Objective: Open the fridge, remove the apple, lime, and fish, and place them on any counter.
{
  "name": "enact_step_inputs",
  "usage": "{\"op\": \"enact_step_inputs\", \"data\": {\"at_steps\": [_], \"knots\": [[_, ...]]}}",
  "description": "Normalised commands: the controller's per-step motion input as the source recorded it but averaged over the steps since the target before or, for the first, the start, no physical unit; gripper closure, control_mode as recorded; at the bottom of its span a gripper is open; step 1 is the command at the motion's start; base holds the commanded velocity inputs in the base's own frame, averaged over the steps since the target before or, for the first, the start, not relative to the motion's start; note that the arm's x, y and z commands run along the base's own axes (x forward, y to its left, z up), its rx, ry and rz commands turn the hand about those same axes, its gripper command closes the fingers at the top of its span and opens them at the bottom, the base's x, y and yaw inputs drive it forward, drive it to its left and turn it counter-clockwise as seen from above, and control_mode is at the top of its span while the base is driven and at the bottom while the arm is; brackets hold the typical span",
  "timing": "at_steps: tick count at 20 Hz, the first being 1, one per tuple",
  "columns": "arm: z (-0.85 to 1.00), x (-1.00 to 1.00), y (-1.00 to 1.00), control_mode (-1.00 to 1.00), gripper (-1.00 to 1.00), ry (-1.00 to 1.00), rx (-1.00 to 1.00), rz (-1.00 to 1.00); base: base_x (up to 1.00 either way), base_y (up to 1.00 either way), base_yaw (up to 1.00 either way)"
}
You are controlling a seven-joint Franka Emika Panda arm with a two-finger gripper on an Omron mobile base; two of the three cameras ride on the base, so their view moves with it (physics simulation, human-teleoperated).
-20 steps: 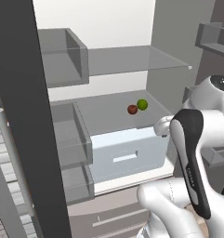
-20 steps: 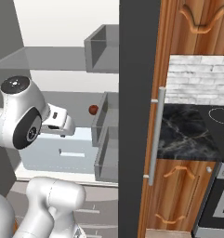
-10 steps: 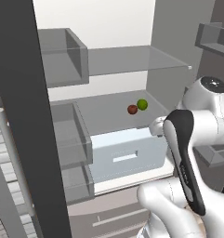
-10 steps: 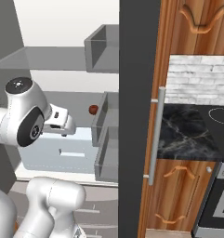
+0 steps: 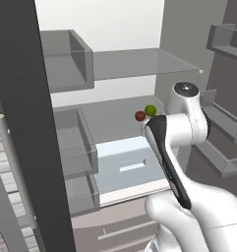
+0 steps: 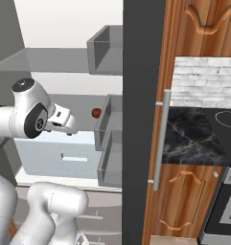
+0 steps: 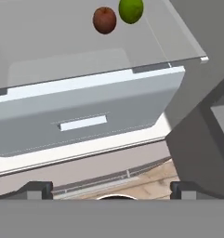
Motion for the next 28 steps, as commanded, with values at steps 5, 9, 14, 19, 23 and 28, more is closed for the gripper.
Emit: {"op": "enact_step_inputs", "data": {"at_steps": [5, 9, 14, 19, 23, 28], "knots": [[-0.06, 0.58, 0.0, -1.0, -1.0, 0.08, 0.0, 0.0, 0.0, 0.0, 0.0], [-0.14, 0.87, 0.0, -1.0, -1.0, 0.01, 0.0, -0.02, 0.0, 0.0, 0.0], [-0.21, 0.6, -0.04, -1.0, -1.0, -0.01, -0.03, -0.04, 0.0, 0.0, 0.0], [-0.4, 0.47, -0.14, -1.0, -1.0, -0.06, -0.01, -0.02, 0.0, 0.0, 0.0], [-0.35, 0.35, -0.18, -1.0, -1.0, -0.11, -0.02, 0.0, 0.0, 0.0, 0.0], [-0.07, 0.43, -0.15, -1.0, -1.0, -0.03, 0.0, 0.0, 0.0, 0.0, 0.0]]}}
